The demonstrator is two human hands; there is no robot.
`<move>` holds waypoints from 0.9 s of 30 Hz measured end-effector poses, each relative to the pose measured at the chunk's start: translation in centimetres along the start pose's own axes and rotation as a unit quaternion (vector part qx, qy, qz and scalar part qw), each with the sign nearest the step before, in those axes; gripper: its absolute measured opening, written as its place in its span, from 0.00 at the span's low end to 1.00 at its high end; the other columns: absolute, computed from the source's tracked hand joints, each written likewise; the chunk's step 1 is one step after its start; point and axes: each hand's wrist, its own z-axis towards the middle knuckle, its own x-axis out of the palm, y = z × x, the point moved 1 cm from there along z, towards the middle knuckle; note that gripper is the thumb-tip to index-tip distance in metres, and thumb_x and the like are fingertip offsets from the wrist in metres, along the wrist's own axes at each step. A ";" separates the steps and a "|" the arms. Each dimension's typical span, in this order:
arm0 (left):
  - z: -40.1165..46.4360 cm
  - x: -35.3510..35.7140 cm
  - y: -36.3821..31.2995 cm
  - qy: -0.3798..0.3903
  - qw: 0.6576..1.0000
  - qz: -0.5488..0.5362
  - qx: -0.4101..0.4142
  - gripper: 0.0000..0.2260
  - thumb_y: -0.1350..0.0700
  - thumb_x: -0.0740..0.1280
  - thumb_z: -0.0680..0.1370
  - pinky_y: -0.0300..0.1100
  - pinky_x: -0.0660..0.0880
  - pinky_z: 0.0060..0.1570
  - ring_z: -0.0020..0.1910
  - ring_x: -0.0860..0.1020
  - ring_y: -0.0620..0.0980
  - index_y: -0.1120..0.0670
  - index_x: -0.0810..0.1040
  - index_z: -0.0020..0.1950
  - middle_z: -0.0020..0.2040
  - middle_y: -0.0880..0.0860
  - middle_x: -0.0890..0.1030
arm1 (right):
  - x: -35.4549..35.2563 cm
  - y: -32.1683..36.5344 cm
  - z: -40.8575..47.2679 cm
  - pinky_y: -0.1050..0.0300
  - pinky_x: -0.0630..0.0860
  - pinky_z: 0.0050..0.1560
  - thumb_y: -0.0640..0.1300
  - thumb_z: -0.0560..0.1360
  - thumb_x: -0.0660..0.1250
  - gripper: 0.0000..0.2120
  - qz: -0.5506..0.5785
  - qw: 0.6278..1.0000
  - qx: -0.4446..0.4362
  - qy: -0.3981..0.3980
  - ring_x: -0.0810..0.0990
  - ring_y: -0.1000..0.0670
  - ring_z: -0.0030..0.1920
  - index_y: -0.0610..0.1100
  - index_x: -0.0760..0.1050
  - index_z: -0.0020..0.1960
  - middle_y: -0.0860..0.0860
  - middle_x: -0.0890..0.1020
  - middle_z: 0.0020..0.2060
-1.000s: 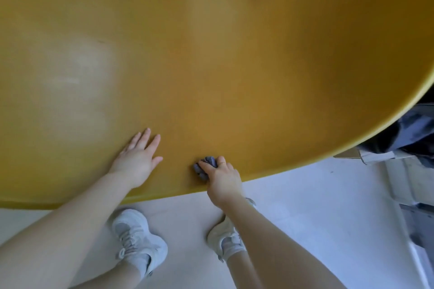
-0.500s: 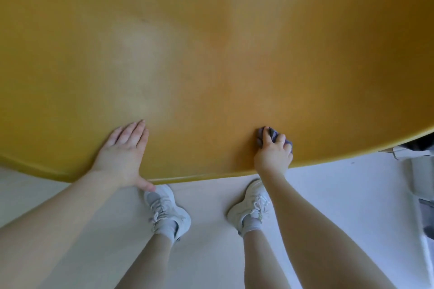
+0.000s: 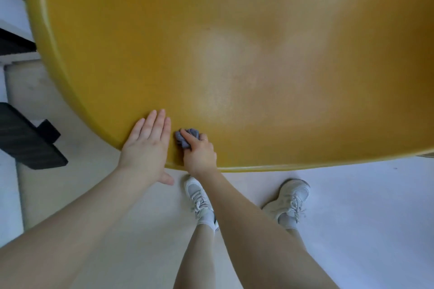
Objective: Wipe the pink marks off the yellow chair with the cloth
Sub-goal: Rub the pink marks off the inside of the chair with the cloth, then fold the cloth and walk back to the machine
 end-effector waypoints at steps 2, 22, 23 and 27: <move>-1.6 -0.9 1.1 -0.021 0.998 -0.055 -0.001 0.59 0.32 0.68 0.64 0.45 0.39 0.73 0.76 0.39 0.54 0.60 0.35 0.75 0.76 0.57 0.36 | -1.5 2.6 -1.8 0.64 0.72 0.36 0.29 0.78 0.53 0.20 0.188 0.975 -0.025 0.112 0.79 0.55 0.37 0.39 0.70 0.67 0.52 0.80 0.37; -23.6 -17.8 0.7 -0.219 0.728 -0.642 0.104 0.26 0.57 0.72 0.73 0.42 0.66 0.65 0.64 0.70 0.45 0.55 0.68 0.69 0.71 0.51 0.67 | -21.7 18.3 -26.3 0.62 0.71 0.34 0.43 0.82 0.54 0.14 0.100 0.977 -0.138 0.131 0.75 0.52 0.34 0.45 0.72 0.39 0.47 0.77 0.34; -24.6 -17.2 0.2 -0.231 0.712 -0.656 0.093 0.25 0.57 0.74 0.71 0.43 0.68 0.64 0.61 0.72 0.46 0.55 0.71 0.66 0.68 0.51 0.71 | -21.6 18.9 -27.1 0.61 0.72 0.36 0.44 0.81 0.55 0.15 0.075 0.973 -0.151 0.156 0.76 0.52 0.34 0.45 0.73 0.40 0.48 0.78 0.34; -28.7 -13.6 -3.1 -0.228 0.635 -0.737 0.046 0.14 0.56 0.74 0.70 0.36 0.74 0.46 0.42 0.77 0.42 0.50 0.76 0.52 0.47 0.49 0.80 | -20.0 19.5 -28.9 0.59 0.66 0.33 0.46 0.80 0.59 0.14 -0.167 0.948 -0.201 0.179 0.70 0.52 0.32 0.43 0.74 0.37 0.49 0.74 0.32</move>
